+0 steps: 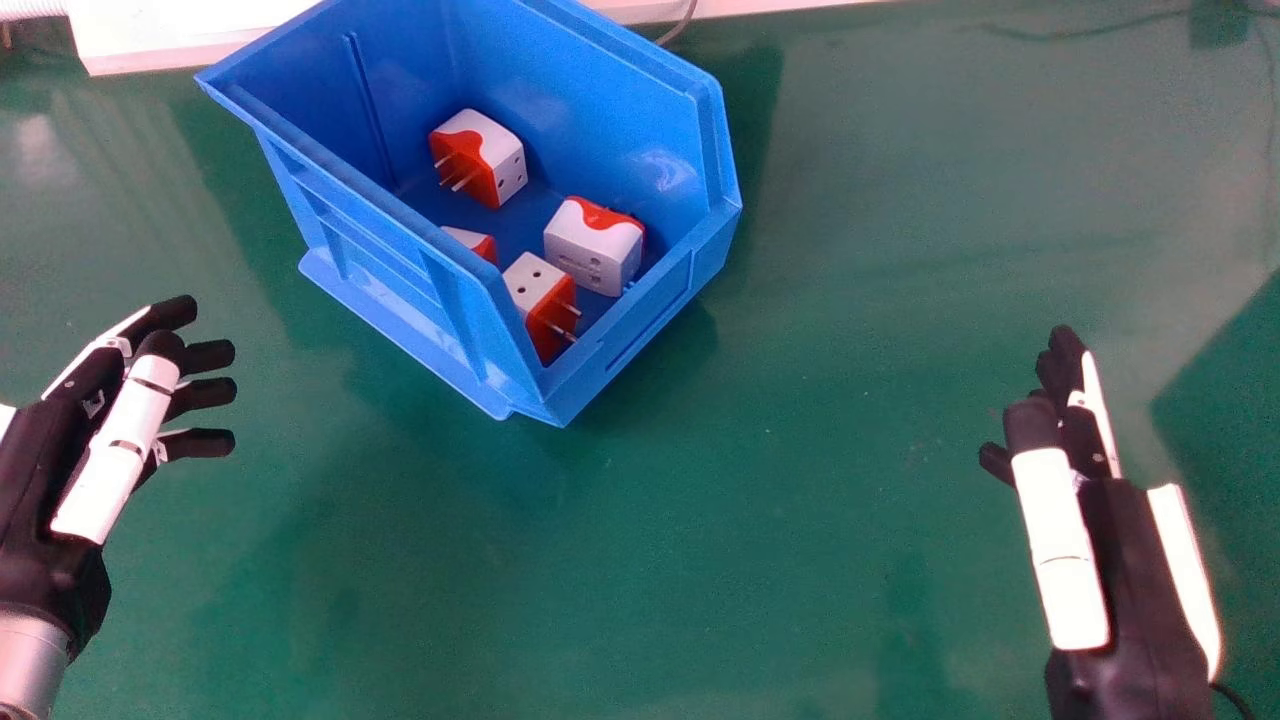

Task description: Pick all objects and put in blue box

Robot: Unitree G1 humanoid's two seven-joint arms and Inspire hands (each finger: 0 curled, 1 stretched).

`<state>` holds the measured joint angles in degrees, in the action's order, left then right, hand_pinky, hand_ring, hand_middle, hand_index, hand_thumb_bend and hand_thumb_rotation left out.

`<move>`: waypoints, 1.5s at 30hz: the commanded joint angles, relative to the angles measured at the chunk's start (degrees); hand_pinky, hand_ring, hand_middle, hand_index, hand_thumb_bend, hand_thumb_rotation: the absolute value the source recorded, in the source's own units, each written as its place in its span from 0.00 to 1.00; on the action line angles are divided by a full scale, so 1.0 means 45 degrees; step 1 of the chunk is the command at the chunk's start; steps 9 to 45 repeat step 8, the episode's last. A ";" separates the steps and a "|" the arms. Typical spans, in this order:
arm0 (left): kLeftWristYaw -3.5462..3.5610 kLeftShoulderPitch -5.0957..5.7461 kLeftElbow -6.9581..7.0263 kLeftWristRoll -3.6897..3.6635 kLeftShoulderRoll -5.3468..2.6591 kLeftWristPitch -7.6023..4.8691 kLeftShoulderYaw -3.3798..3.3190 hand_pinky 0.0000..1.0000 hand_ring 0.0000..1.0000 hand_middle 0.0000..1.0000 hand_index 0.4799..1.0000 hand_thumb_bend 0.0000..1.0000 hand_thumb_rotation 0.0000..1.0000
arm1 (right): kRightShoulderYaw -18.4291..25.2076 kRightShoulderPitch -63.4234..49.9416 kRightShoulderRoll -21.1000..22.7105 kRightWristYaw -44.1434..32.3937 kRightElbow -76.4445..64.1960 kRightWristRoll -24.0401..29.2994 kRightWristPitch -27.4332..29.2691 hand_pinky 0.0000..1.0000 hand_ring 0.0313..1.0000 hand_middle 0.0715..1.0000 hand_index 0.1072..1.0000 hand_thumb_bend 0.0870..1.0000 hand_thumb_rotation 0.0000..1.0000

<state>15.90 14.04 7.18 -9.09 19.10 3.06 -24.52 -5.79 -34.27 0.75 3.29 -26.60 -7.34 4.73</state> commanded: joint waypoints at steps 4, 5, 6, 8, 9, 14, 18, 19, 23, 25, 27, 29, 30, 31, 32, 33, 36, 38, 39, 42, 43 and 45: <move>0.0253 -0.0146 -0.0393 0.0484 0.0813 -0.0617 0.0063 0.61 0.73 0.76 0.66 0.30 0.69 | -0.0265 0.0132 -0.0109 0.0230 -0.0010 -0.0424 0.0444 0.86 0.99 1.00 0.98 0.46 1.00; 0.0298 -0.0190 -0.0541 0.0500 0.0926 -0.0648 0.0044 0.61 0.73 0.76 0.65 0.31 0.68 | -0.0326 0.0144 -0.0156 0.0259 -0.0003 -0.0471 0.0445 0.85 0.99 1.00 0.98 0.46 1.00; 0.0320 -0.0231 -0.0679 0.0509 0.1009 -0.0674 0.0025 0.61 0.73 0.76 0.65 0.31 0.68 | -0.0384 0.0156 -0.0199 0.0284 0.0018 -0.0519 0.0451 0.85 0.99 1.00 0.98 0.46 1.00; 0.0298 -0.0306 -0.0882 0.0493 0.1079 -0.0709 0.0011 0.60 0.72 0.76 0.64 0.32 0.66 | -0.0460 0.0192 -0.0247 0.0315 0.0100 -0.0577 0.0477 0.85 0.99 1.00 0.98 0.45 1.00; 0.0298 -0.0306 -0.0882 0.0493 0.1079 -0.0709 0.0011 0.60 0.72 0.76 0.64 0.32 0.66 | -0.0460 0.0192 -0.0247 0.0315 0.0100 -0.0577 0.0477 0.85 0.99 1.00 0.98 0.45 1.00; 0.0298 -0.0306 -0.0882 0.0493 0.1079 -0.0709 0.0011 0.60 0.72 0.76 0.64 0.32 0.66 | -0.0460 0.0192 -0.0247 0.0315 0.0100 -0.0577 0.0477 0.85 0.99 1.00 0.98 0.45 1.00; 0.0298 -0.0306 -0.0882 0.0493 0.1079 -0.0709 0.0011 0.60 0.72 0.76 0.64 0.32 0.66 | -0.0460 0.0192 -0.0247 0.0315 0.0100 -0.0577 0.0477 0.85 0.99 1.00 0.98 0.45 1.00; 0.0298 -0.0306 -0.0882 0.0493 0.1079 -0.0709 0.0011 0.60 0.72 0.76 0.64 0.32 0.66 | -0.0460 0.0192 -0.0247 0.0315 0.0100 -0.0577 0.0477 0.85 0.99 1.00 0.98 0.45 1.00; 0.0298 -0.0306 -0.0882 0.0493 0.1079 -0.0709 0.0011 0.60 0.72 0.76 0.64 0.32 0.66 | -0.0460 0.0192 -0.0247 0.0315 0.0100 -0.0577 0.0477 0.85 0.99 1.00 0.98 0.45 1.00; 0.0298 -0.0306 -0.0882 0.0493 0.1079 -0.0709 0.0011 0.60 0.72 0.76 0.64 0.32 0.66 | -0.0460 0.0192 -0.0247 0.0315 0.0100 -0.0577 0.0477 0.85 0.99 1.00 0.98 0.45 1.00; 0.0298 -0.0306 -0.0882 0.0493 0.1079 -0.0709 0.0011 0.60 0.72 0.76 0.64 0.32 0.66 | -0.0460 0.0192 -0.0247 0.0315 0.0100 -0.0577 0.0477 0.85 0.99 1.00 0.98 0.45 1.00; 0.0298 -0.0306 -0.0882 0.0493 0.1079 -0.0709 0.0011 0.60 0.72 0.76 0.64 0.32 0.66 | -0.0460 0.0192 -0.0247 0.0315 0.0100 -0.0577 0.0477 0.85 0.99 1.00 0.98 0.45 1.00; 0.0298 -0.0306 -0.0882 0.0493 0.1079 -0.0709 0.0011 0.60 0.72 0.76 0.64 0.32 0.66 | -0.0460 0.0192 -0.0247 0.0315 0.0100 -0.0577 0.0477 0.85 0.99 1.00 0.98 0.45 1.00; 0.0298 -0.0306 -0.0882 0.0493 0.1079 -0.0709 0.0011 0.60 0.72 0.76 0.64 0.32 0.66 | -0.0460 0.0192 -0.0247 0.0315 0.0100 -0.0577 0.0477 0.85 0.99 1.00 0.98 0.45 1.00; 0.0298 -0.0306 -0.0882 0.0493 0.1079 -0.0709 0.0011 0.60 0.72 0.76 0.64 0.32 0.66 | -0.0460 0.0192 -0.0247 0.0315 0.0100 -0.0577 0.0477 0.85 0.99 1.00 0.98 0.45 1.00; 0.0298 -0.0306 -0.0882 0.0493 0.1079 -0.0709 0.0011 0.60 0.72 0.76 0.64 0.32 0.66 | -0.0460 0.0192 -0.0247 0.0315 0.0100 -0.0577 0.0477 0.85 0.99 1.00 0.98 0.45 1.00; 0.0298 -0.0306 -0.0882 0.0493 0.1079 -0.0709 0.0011 0.60 0.72 0.76 0.64 0.32 0.66 | -0.0460 0.0192 -0.0247 0.0315 0.0100 -0.0577 0.0477 0.85 0.99 1.00 0.98 0.45 1.00; 0.0298 -0.0306 -0.0882 0.0493 0.1079 -0.0709 0.0011 0.60 0.72 0.76 0.64 0.32 0.66 | -0.0460 0.0192 -0.0247 0.0315 0.0100 -0.0577 0.0477 0.85 0.99 1.00 0.98 0.45 1.00; 0.0298 -0.0306 -0.0882 0.0493 0.1079 -0.0709 0.0011 0.60 0.72 0.76 0.64 0.32 0.66 | -0.0460 0.0192 -0.0247 0.0315 0.0100 -0.0577 0.0477 0.85 0.99 1.00 0.98 0.45 1.00; 0.0298 -0.0306 -0.0882 0.0493 0.1079 -0.0709 0.0011 0.60 0.72 0.76 0.64 0.32 0.66 | -0.0460 0.0192 -0.0247 0.0315 0.0100 -0.0577 0.0477 0.85 0.99 1.00 0.98 0.45 1.00; 0.0298 -0.0306 -0.0882 0.0493 0.1079 -0.0709 0.0011 0.60 0.72 0.76 0.64 0.32 0.66 | -0.0460 0.0192 -0.0247 0.0315 0.0100 -0.0577 0.0477 0.85 0.99 1.00 0.98 0.45 1.00; 0.0298 -0.0306 -0.0882 0.0493 0.1079 -0.0709 0.0011 0.60 0.72 0.76 0.64 0.32 0.66 | -0.0460 0.0192 -0.0247 0.0315 0.0100 -0.0577 0.0477 0.85 0.99 1.00 0.98 0.45 1.00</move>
